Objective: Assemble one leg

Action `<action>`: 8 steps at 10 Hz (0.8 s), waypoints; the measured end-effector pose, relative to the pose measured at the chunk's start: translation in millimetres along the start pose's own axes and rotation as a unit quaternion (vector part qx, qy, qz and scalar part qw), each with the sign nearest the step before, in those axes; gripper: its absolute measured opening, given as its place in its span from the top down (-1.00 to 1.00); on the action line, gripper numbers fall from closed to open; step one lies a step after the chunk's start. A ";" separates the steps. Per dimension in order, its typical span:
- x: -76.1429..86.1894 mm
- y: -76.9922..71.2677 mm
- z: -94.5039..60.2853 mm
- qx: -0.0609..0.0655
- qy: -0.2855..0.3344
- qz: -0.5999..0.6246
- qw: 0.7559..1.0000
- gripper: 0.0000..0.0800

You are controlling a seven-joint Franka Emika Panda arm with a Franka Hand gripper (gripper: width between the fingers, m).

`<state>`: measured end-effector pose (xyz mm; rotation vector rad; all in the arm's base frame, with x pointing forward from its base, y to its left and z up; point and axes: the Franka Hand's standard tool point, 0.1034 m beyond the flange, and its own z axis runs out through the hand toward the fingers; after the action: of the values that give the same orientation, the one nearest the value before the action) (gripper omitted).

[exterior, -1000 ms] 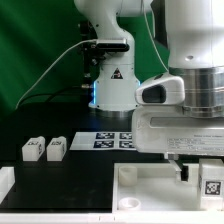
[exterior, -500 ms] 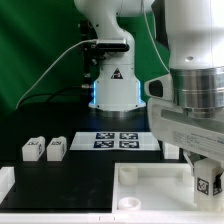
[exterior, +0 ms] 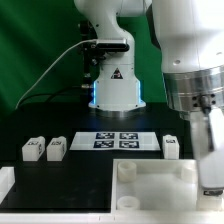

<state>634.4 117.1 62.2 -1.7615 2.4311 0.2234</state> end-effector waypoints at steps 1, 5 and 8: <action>-0.3 0.0 -0.4 0.000 0.004 0.038 0.999 0.27; 1.0 1.9 -1.3 0.001 0.011 0.029 1.000 -0.16; -10.4 20.1 -30.1 0.008 0.000 0.007 1.000 -0.59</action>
Offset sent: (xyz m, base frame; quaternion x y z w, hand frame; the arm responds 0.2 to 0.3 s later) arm 0.0000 0.0000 0.0000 0.0000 0.0000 0.0000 1.0000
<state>617.9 127.1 94.6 -1.7383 2.4391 0.2065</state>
